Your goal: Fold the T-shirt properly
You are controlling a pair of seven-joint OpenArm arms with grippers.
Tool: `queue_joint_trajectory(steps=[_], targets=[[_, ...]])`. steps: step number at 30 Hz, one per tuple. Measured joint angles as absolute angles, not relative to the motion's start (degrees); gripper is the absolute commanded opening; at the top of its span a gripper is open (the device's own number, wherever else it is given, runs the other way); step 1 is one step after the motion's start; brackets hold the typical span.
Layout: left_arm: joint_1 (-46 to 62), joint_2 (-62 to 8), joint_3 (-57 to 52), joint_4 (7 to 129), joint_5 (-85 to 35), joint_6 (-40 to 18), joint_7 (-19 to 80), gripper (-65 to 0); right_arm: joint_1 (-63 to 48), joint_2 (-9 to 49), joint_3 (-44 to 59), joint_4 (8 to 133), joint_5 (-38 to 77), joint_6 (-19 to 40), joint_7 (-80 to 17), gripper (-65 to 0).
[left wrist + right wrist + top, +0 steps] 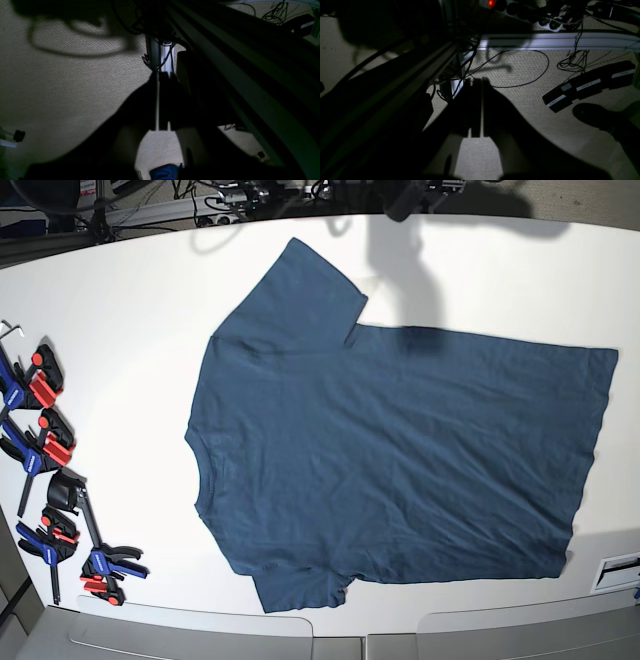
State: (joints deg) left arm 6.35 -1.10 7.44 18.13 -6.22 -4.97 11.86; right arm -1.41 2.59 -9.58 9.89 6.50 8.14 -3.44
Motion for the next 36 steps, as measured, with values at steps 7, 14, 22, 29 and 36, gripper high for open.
queue_joint_trajectory(steps=[7, 14, 22, 29, 36], targets=[[6.35, -1.10, 7.44, 18.13, -6.22, -4.97, 11.86, -65.0, -1.41, 2.59, -9.58, 9.89, 6.50, 8.14, -3.42, -65.0], [6.37, -1.13, 7.44, 18.13, -6.22, -4.97, 11.57, -65.0, -1.41, 2.59, -9.58, 9.89, 6.50, 8.14, -3.42, -65.0], [6.48, -1.30, 7.44, 18.17, -6.22, -5.04, 10.70, -65.0, -1.41, 4.19, -9.58, 9.89, 6.50, 8.19, -3.44, -65.0], [8.29, -3.25, 7.44, 19.44, -6.22, -5.26, 10.17, -65.0, -3.07, 7.14, -9.58, 10.15, 6.50, 8.19, -1.83, -65.0], [13.87, -7.86, 7.44, 25.98, -6.42, -5.21, 9.17, -65.0, -7.53, 9.82, -9.58, 11.38, 6.59, 8.62, 1.65, -65.0]])
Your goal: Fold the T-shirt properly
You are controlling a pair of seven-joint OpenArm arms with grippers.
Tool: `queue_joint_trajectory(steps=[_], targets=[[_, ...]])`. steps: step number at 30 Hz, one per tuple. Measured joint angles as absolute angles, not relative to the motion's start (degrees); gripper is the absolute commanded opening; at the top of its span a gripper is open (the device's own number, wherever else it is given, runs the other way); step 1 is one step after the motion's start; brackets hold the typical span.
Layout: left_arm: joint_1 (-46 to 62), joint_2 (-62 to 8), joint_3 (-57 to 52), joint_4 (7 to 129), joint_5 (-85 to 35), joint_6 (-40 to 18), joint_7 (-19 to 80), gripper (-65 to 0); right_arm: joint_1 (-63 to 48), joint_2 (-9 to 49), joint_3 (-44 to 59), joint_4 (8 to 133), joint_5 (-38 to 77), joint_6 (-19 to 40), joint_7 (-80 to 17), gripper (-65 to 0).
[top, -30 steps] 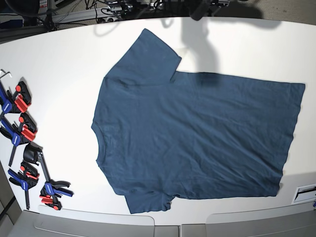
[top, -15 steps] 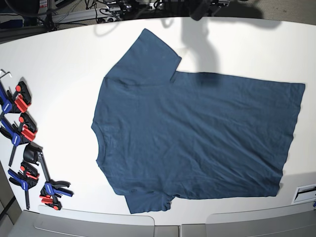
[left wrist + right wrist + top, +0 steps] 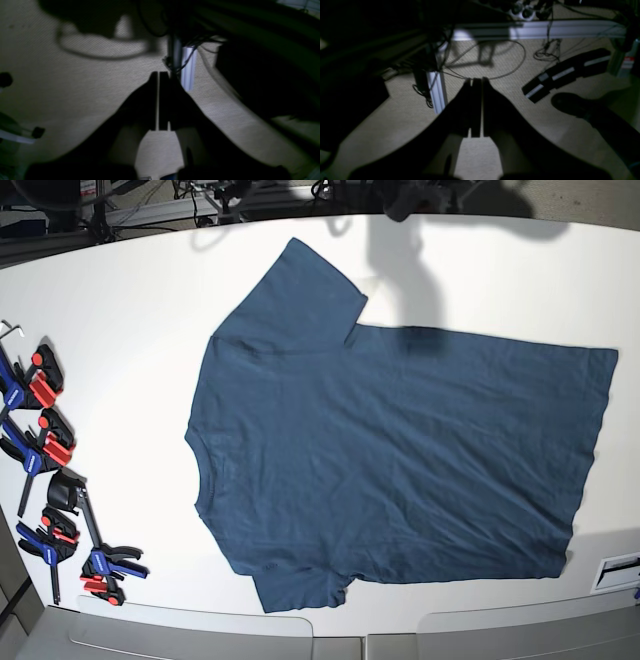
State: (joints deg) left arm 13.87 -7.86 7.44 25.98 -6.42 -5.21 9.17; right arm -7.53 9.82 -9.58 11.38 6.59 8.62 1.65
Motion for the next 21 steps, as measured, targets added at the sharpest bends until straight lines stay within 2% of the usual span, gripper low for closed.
queue_joint_trajectory(steps=[8, 12, 16, 21], targets=[[25.78, -13.02, 7.05, 36.97, -6.55, -5.63, 8.78, -65.0, -19.07, 14.09, -9.58, 23.07, 6.63, 12.05, 5.80, -65.0], [33.93, -14.98, 2.09, 46.22, -7.31, -5.65, 8.62, -65.0, -26.87, 16.38, -9.58, 32.21, 10.98, 12.73, 7.73, -65.0], [43.24, -17.06, -4.71, 57.89, -12.71, -13.26, 9.21, -65.0, -36.25, 19.11, -9.56, 42.57, 17.04, 12.51, 9.54, -65.0], [54.52, -19.53, -14.74, 74.43, -19.90, -20.14, 10.70, -65.0, -47.77, 21.26, -8.58, 58.89, 18.33, 12.91, 11.29, -65.0]])
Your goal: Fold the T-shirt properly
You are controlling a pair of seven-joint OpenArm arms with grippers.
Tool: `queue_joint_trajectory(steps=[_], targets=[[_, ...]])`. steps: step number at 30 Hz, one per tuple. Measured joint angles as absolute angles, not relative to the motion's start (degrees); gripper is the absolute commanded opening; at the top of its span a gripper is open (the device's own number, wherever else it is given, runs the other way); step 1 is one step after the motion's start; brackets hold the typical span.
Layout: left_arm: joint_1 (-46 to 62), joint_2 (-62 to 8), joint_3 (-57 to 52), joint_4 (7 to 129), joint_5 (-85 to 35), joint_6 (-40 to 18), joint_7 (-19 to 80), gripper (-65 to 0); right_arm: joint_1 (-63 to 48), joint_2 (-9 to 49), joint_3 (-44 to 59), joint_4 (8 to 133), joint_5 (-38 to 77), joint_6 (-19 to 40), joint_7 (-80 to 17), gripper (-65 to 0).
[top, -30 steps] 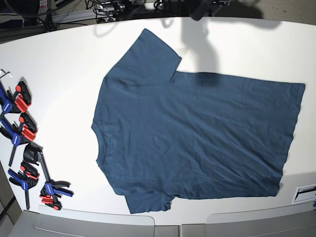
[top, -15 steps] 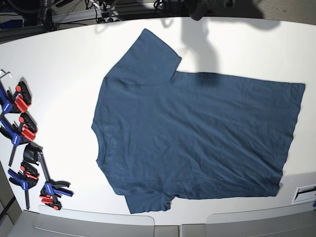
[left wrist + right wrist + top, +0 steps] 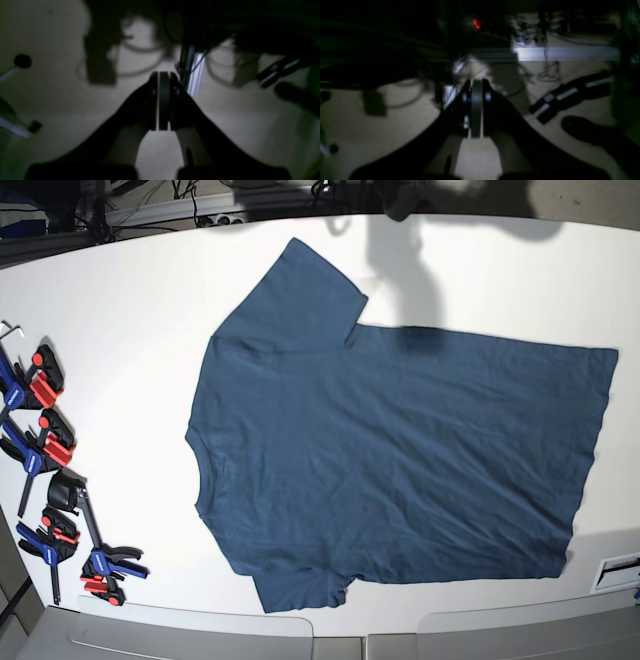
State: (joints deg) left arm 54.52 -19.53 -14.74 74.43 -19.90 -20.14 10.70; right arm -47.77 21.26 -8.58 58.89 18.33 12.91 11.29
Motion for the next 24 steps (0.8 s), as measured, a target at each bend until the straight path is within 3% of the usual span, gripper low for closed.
queue_joint_trajectory(steps=[7, 12, 19, 24], targets=[[65.21, -19.49, -27.94, 94.76, -33.21, -30.11, 19.75, -65.0, -61.73, 21.45, 0.19, 85.03, 26.39, 13.08, 10.94, -65.0], [66.17, -19.64, -34.98, 102.24, -42.65, -32.42, 26.41, -65.0, -64.66, 21.58, 8.05, 99.59, 32.03, 16.38, 9.58, -65.0], [65.73, -16.27, -40.25, 104.79, -49.58, -32.42, 26.96, -65.0, -63.24, 20.58, 15.11, 106.85, 42.15, 16.95, 8.40, -65.0], [63.37, -14.06, -40.32, 104.79, -50.81, -35.16, 27.09, -65.0, -57.47, 16.91, 16.12, 106.56, 46.63, 17.82, -0.19, -65.0]])
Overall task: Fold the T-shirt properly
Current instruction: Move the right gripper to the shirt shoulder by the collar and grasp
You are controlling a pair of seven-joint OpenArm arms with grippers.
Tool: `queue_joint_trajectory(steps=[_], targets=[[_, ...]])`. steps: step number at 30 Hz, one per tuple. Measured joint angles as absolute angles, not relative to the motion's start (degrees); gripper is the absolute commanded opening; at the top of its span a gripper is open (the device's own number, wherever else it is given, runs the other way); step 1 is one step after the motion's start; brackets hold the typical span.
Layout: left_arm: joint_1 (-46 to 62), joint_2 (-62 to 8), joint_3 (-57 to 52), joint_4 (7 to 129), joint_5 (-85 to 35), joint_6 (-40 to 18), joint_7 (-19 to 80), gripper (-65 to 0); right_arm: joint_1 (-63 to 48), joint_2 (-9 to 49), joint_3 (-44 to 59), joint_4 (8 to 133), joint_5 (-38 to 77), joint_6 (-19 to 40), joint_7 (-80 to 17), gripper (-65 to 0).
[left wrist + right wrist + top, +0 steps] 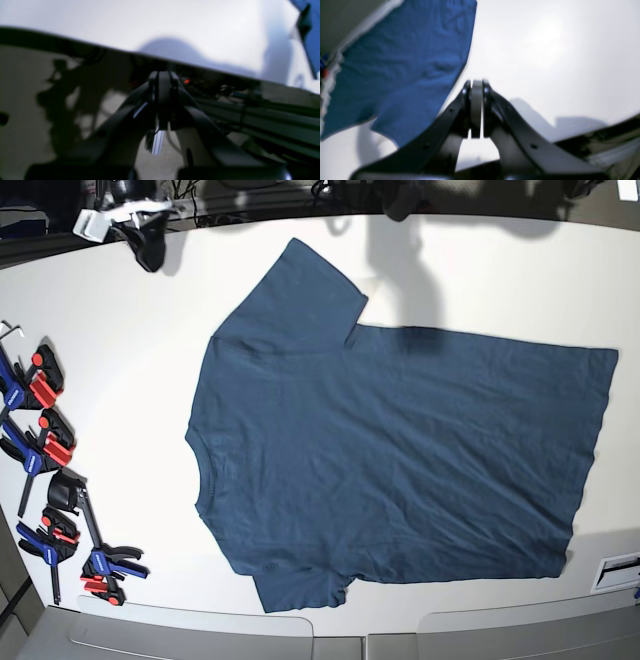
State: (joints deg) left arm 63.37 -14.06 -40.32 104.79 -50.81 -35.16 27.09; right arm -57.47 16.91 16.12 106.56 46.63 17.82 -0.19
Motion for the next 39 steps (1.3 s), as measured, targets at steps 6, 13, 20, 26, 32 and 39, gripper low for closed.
queue_joint_trajectory(steps=[6, 13, 20, 26, 32, 39], targets=[[60.58, -12.86, -40.29, 104.79, -50.72, -38.96, 28.60, -44.2, -51.31, 10.68, 15.94, 106.52, 46.50, 21.80, -3.62, -49.0], [58.48, -12.88, -40.32, 104.79, -50.61, -39.07, 28.51, -38.3, -47.64, 7.90, 15.38, 106.52, 37.80, 21.67, -4.03, -43.6], [56.80, -12.82, -40.29, 104.79, -49.69, -39.07, 28.56, -38.3, -42.39, 6.83, 15.49, 106.45, 35.77, 13.26, -8.12, -30.7], [56.01, -12.86, -40.29, 104.79, -49.71, -39.07, 28.56, -38.3, -35.22, 5.54, 15.49, 101.27, 36.12, 13.50, -14.31, -30.7], [56.01, -12.86, -40.29, 104.79, -49.71, -39.07, 28.62, -38.3, -30.28, 4.91, 15.51, 90.65, 39.81, 15.44, -14.44, -30.7], [56.01, -12.86, -40.29, 104.79, -49.71, -39.07, 28.77, -38.3, -26.68, 4.93, 15.53, 87.31, 43.11, 16.49, -17.56, -30.7]])
